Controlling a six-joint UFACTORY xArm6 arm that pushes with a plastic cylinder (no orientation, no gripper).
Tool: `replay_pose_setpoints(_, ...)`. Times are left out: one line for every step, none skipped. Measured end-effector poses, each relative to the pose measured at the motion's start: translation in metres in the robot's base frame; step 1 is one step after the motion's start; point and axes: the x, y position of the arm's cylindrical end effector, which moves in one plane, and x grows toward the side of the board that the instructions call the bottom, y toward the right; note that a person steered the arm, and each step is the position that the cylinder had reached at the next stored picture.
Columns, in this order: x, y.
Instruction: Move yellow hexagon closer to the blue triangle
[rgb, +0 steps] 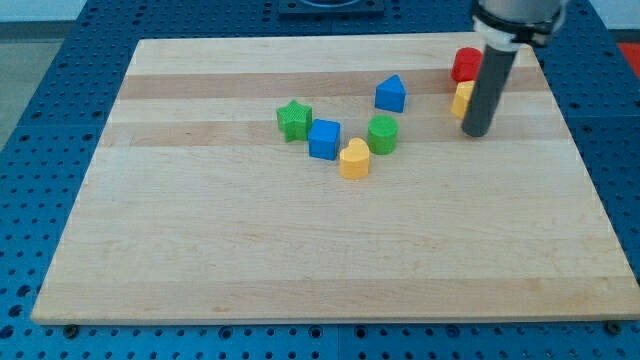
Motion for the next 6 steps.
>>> replay_pose_setpoints(-0.002, 0.025)
replay_pose_setpoints(-0.015, 0.025)
replay_pose_setpoints(-0.029, 0.023)
replay_pose_setpoints(-0.036, 0.012)
replay_pose_setpoints(-0.04, -0.003)
replay_pose_setpoints(-0.049, -0.023)
